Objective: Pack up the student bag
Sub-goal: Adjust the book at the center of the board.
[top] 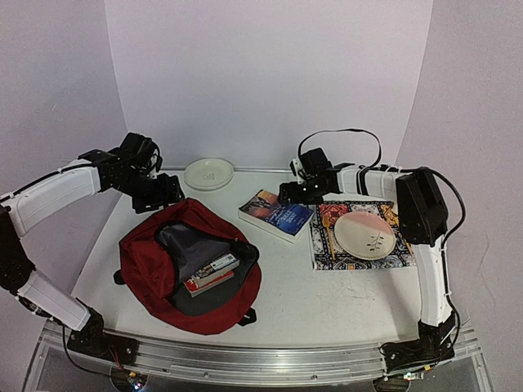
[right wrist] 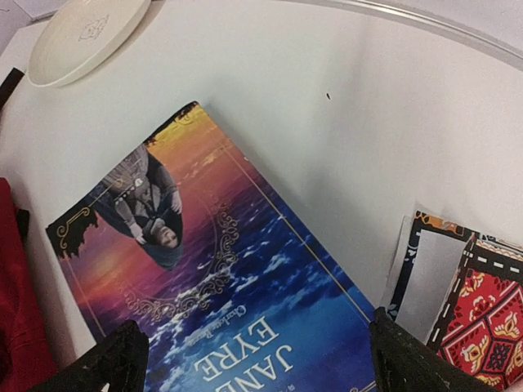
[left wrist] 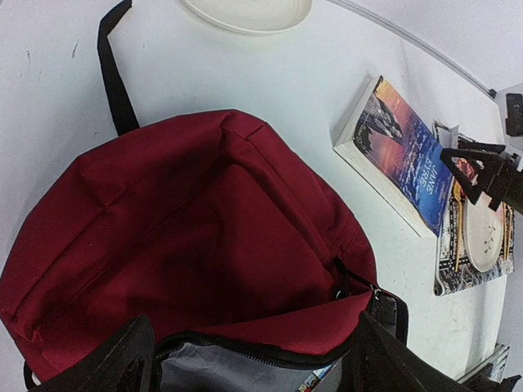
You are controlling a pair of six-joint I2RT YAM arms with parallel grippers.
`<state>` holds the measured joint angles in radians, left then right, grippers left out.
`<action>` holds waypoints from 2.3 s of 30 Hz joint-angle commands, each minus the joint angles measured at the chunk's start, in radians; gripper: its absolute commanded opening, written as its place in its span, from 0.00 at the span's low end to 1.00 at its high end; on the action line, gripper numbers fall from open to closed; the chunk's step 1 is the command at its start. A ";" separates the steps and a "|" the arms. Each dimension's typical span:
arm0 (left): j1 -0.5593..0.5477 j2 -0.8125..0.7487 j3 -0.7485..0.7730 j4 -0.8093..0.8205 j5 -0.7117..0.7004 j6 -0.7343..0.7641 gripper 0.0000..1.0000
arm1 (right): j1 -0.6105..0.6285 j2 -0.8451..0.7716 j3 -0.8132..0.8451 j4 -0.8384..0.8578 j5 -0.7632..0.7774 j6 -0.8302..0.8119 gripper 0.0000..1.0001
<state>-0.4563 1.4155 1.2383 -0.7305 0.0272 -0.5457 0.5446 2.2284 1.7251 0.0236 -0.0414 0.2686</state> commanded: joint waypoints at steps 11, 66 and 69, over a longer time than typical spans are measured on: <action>-0.096 0.082 0.138 0.058 0.017 0.024 0.84 | 0.019 0.078 -0.050 -0.094 -0.117 0.077 0.89; -0.128 0.070 0.125 0.087 0.026 0.023 0.83 | -0.001 0.011 -0.066 -0.134 -0.155 -0.008 0.89; -0.128 0.080 0.132 0.089 0.024 0.031 0.83 | 0.017 -0.042 -0.155 -0.109 -0.195 0.017 0.84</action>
<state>-0.5819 1.5196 1.3643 -0.6708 0.0517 -0.5236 0.5391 2.2511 1.6548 -0.0733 -0.1300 0.2544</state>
